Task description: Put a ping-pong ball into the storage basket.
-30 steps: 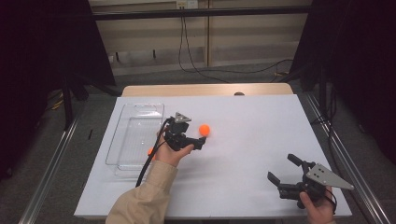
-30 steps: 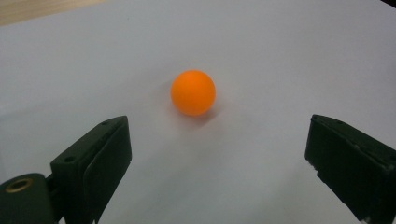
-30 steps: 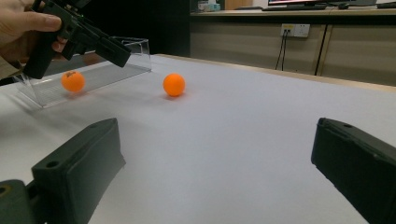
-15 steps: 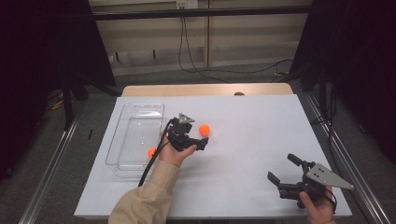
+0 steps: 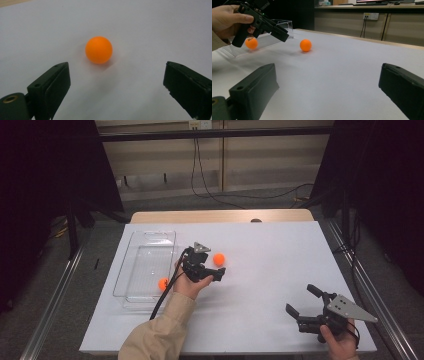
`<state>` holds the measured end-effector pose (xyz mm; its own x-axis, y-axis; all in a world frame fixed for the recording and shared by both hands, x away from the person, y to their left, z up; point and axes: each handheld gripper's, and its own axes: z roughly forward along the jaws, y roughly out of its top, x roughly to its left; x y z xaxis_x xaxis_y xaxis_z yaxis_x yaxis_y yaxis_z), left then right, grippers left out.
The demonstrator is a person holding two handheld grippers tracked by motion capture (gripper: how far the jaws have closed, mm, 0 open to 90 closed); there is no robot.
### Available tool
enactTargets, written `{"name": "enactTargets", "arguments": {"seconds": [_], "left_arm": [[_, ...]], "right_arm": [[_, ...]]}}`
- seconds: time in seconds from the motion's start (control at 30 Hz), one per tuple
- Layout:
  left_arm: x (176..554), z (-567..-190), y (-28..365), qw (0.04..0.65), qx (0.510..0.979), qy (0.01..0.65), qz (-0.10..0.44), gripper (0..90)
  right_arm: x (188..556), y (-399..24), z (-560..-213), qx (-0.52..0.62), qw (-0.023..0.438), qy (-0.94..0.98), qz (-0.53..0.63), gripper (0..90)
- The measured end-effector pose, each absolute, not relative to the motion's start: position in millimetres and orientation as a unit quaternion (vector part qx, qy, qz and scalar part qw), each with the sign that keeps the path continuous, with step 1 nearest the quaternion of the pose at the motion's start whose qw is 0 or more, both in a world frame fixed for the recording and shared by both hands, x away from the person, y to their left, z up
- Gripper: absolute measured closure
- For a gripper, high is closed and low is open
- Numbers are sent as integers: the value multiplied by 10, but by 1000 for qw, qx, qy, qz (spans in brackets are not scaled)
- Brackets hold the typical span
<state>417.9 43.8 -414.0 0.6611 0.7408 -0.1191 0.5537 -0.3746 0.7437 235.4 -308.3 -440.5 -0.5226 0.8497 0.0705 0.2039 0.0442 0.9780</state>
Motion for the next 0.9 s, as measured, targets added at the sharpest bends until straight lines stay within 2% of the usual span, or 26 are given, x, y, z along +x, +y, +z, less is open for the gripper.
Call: {"name": "enactTargets", "arguments": {"seconds": [0.9], "left_arm": [[4214, -4183, 420, 401, 814, 403, 118, 72]], "right_arm": [[2363, -3069, -4404, 395, 284, 665, 567, 12]]}}
